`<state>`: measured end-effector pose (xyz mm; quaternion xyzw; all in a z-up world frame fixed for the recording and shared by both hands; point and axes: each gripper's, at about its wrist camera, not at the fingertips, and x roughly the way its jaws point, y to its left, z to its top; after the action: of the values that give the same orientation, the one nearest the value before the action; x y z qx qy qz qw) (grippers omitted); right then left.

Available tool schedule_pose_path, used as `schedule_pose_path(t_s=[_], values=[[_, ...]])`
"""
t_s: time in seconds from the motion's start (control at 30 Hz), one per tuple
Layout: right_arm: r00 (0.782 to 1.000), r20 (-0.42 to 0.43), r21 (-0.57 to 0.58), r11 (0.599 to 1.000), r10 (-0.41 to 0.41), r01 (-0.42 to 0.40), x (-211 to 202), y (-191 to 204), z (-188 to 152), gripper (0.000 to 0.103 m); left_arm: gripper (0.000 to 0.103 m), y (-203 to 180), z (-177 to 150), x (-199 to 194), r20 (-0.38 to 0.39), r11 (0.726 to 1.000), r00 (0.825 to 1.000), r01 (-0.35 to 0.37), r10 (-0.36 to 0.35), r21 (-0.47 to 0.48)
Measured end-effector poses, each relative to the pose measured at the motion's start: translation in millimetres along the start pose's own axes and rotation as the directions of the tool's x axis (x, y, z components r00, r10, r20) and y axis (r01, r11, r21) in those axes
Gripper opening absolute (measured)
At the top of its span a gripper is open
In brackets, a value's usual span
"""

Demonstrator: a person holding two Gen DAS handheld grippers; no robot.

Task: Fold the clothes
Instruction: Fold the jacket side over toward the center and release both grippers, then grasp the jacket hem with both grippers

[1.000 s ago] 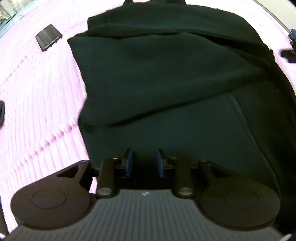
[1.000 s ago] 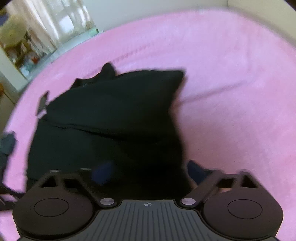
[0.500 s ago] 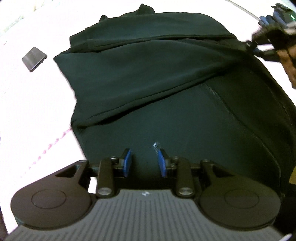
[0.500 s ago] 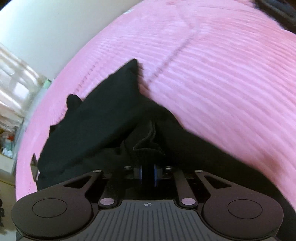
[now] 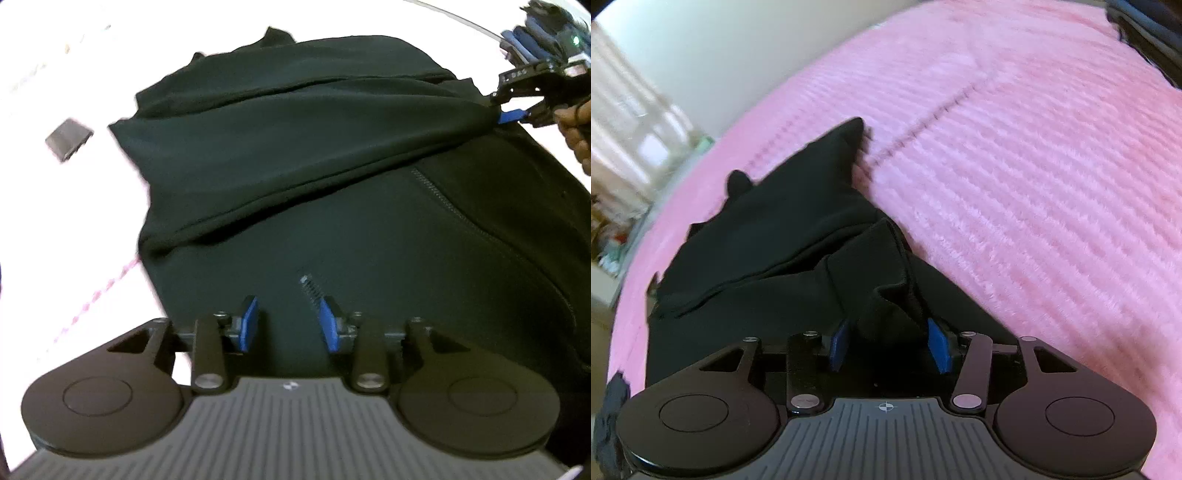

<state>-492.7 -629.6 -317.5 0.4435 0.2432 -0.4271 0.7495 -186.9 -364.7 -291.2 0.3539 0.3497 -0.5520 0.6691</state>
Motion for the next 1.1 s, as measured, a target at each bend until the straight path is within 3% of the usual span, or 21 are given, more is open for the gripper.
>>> schedule_pose_path(t_s=[0.17, 0.2, 0.27, 0.43, 0.53, 0.6, 0.7, 0.87, 1.1], values=[[0.999, 0.019, -0.131, 0.991, 0.039, -0.036, -11, -13, -5, 0.062, 0.035, -1, 6, 29, 0.068, 0.998, 0.995, -0.070, 0.070, -0.006], [0.999, 0.018, -0.177, 0.984, 0.040, -0.036, -11, -14, -7, 0.062, 0.036, 2, 7, 33, 0.082, 0.996, 0.993, -0.088, 0.090, -0.018], [0.999, 0.022, -0.236, 0.971, 0.050, -0.043, -9, -16, -11, 0.062, 0.048, 7, 6, 40, 0.110, 0.993, 0.987, -0.117, 0.120, -0.027], [0.995, 0.053, -0.294, 0.954, 0.085, -0.066, -15, -21, -19, 0.065, 0.050, 10, -6, 39, 0.171, 0.989, 0.974, -0.139, 0.147, -0.055], [0.993, 0.053, -0.321, 0.943, 0.109, -0.087, -21, -26, -31, 0.081, 0.048, 5, -19, 30, 0.192, 0.987, 0.968, -0.157, 0.162, -0.037], [0.989, 0.036, -0.336, 0.934, 0.142, -0.122, -28, -29, -40, 0.091, 0.048, -2, -33, 21, 0.200, 0.986, 0.966, -0.168, 0.166, -0.007], [0.988, 0.016, -0.388, 0.911, 0.157, -0.138, -41, -33, -59, 0.092, 0.048, -18, -62, 1, 0.215, 0.984, 0.962, -0.175, 0.166, 0.023], [0.992, -0.058, -0.443, 0.887, 0.114, -0.128, -72, -47, -100, 0.092, 0.046, -60, -121, -39, 0.212, 0.980, 0.960, -0.196, 0.183, 0.039], [0.992, -0.093, -0.623, 0.772, 0.087, -0.126, -116, -62, -155, 0.098, 0.046, -118, -199, -90, 0.224, 0.970, 0.953, -0.227, 0.203, 0.091]])
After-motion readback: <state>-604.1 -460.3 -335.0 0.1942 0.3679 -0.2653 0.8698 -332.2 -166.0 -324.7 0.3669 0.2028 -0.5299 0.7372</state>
